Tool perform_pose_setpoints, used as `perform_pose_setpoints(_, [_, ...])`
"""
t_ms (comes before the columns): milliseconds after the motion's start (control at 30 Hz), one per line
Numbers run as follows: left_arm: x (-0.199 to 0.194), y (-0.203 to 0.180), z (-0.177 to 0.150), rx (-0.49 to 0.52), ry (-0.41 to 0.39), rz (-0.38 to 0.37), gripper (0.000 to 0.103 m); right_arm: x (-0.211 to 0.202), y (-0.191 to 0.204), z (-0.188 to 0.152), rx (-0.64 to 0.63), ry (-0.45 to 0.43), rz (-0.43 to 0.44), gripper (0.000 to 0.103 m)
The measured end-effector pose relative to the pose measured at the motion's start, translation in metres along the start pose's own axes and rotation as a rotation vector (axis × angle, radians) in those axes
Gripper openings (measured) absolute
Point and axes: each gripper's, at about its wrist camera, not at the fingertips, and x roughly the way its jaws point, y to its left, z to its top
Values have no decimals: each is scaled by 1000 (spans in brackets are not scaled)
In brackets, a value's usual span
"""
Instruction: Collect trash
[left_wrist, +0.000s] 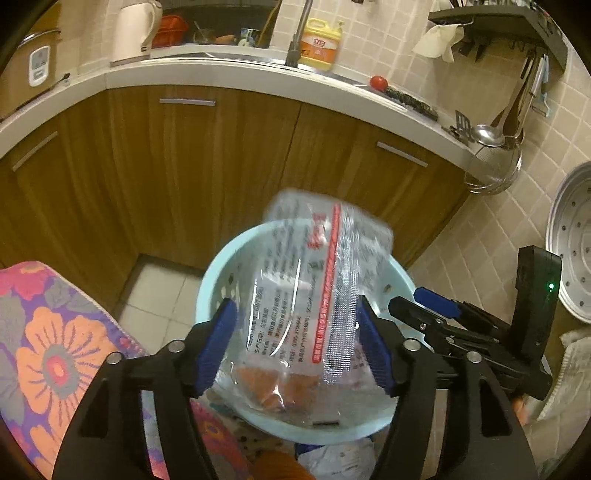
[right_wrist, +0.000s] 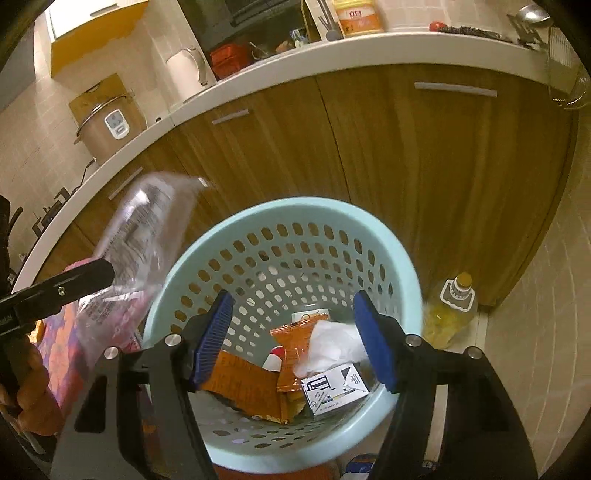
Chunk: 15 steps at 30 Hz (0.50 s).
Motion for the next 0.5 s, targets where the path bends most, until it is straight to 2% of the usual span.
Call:
perform_pose_setpoints(167, [-1, -9, -5, 27, 29, 4, 73, -22, 3, 0, -5, -33, -11, 64])
perform_pose_setpoints(367, [-13, -7, -7, -11, -10, 7, 75, -48, 6, 2, -4, -71, -29, 64])
perform_pose_setpoints(500, [-35, -8, -13, -23, -59, 21, 75, -66, 16, 1, -39, -93, -46, 64])
